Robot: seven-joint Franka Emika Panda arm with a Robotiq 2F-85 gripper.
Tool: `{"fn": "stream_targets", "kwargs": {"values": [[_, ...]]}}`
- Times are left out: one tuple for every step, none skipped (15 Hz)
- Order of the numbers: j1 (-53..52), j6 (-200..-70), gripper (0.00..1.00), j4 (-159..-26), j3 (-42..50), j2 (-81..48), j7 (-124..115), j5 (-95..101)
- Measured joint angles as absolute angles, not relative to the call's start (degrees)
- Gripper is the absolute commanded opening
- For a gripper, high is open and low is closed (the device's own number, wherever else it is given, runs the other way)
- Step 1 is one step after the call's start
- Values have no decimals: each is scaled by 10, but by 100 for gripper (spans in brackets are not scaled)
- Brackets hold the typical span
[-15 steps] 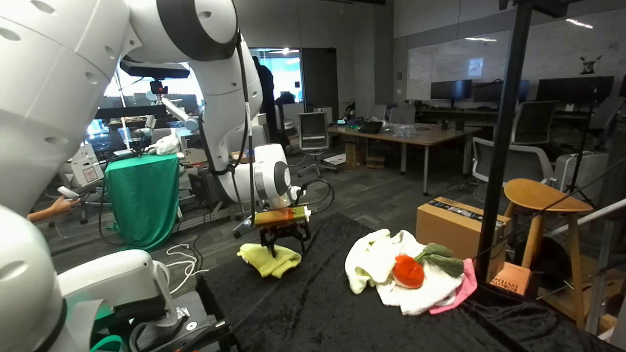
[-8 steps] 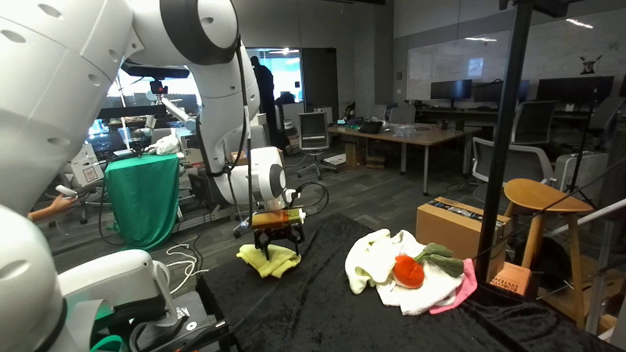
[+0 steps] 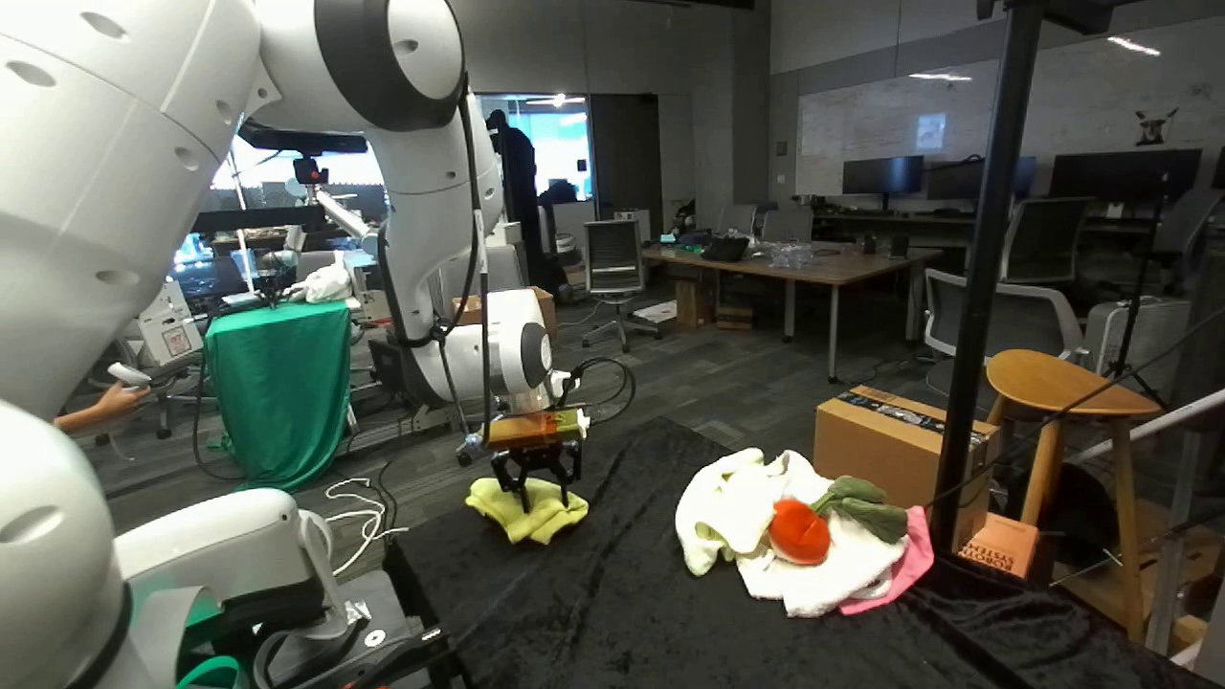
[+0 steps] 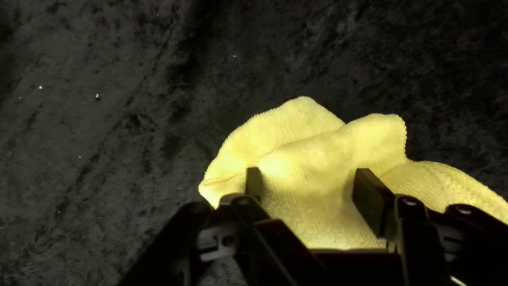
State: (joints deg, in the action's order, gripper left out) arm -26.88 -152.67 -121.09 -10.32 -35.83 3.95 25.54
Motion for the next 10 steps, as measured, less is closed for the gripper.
{"fn": "stream_targets", "kwargs": {"values": [[-269,-1527,26,-1211,-103,-358,39,255],[-269,-1527,19,-1211,-103,-358,38,255],[-269,-1527,13,-1211,-103,-358,37,255],[-269,-1527,6,-1211,-103,-358,35,255],[-268,-1527,4,-1211,-103,-358,35,255],[-268,-1527,1,-1211,-103,-358,35,253],[-268,-1527,2,-1211,-104,-358,35,252],[-267,-1527,6,-1211,-104,-357,35,250],[-265,-1527,6,-1211,-105,-355,35,247],[-262,-1527,6,-1213,-108,-351,35,239]]}}
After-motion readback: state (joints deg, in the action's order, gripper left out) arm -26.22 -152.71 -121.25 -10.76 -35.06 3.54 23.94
